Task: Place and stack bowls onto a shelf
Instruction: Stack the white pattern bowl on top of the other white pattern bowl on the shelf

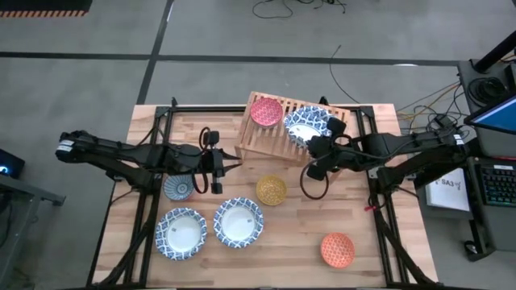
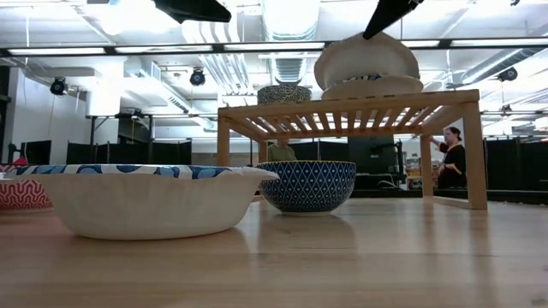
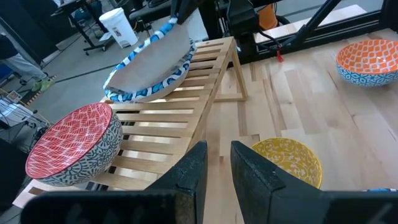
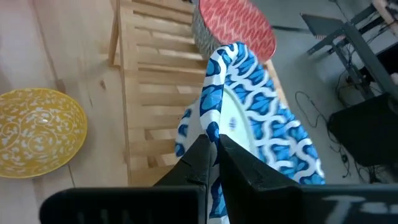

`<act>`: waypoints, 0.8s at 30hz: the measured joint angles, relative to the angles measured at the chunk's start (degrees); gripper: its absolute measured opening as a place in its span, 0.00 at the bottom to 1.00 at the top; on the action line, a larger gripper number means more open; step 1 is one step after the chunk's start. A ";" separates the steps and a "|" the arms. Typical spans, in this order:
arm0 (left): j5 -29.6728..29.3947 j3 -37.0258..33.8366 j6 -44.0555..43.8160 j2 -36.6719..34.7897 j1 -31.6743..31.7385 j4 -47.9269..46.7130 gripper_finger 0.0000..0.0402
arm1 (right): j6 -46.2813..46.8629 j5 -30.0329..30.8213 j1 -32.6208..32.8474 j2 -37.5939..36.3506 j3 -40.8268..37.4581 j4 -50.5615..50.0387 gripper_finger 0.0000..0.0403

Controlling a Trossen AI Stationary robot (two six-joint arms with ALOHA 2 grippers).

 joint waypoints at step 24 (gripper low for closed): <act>0.00 0.00 0.61 0.00 0.07 0.00 0.13 | -11.45 8.21 -0.79 -0.50 5.68 -4.56 0.03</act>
